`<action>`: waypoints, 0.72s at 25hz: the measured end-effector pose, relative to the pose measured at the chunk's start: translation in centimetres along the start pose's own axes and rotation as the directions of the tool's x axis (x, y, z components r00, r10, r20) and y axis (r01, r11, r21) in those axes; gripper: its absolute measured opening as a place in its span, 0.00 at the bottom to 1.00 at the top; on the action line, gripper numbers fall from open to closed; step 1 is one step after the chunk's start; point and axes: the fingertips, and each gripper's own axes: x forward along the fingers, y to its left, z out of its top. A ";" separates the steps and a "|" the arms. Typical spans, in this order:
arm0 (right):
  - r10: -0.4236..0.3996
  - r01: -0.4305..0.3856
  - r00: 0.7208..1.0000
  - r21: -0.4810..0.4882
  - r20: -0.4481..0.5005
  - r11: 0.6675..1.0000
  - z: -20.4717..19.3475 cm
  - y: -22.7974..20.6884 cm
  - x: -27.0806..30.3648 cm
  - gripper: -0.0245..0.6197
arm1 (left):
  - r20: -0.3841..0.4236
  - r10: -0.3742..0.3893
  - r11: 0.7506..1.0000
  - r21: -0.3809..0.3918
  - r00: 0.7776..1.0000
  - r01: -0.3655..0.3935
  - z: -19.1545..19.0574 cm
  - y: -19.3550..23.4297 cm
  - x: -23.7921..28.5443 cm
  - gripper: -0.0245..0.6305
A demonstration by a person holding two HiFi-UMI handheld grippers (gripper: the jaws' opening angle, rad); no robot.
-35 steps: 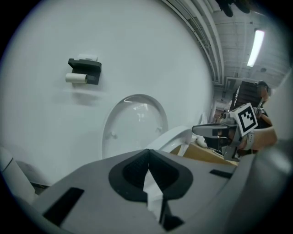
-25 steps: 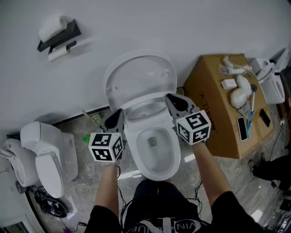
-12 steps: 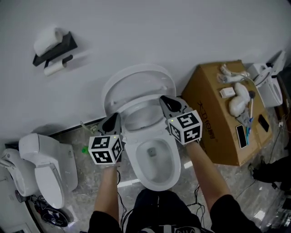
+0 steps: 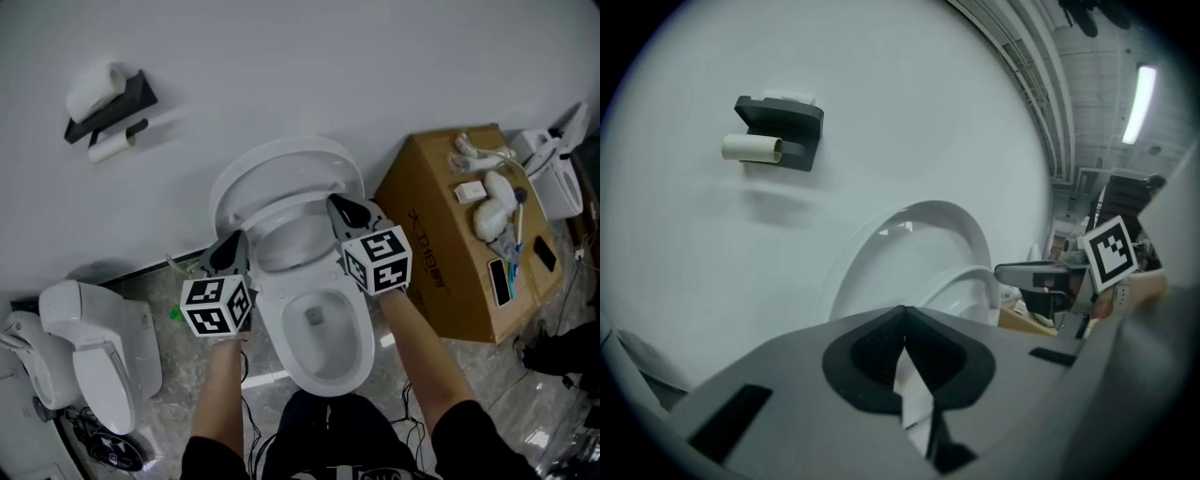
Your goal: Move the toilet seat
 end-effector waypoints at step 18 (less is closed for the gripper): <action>0.103 -0.111 0.988 0.069 0.112 0.991 -1.1 2.7 -8.7 0.05 | 0.192 -0.051 0.999 -0.001 0.980 0.053 0.1 -3.3 -6.0 0.04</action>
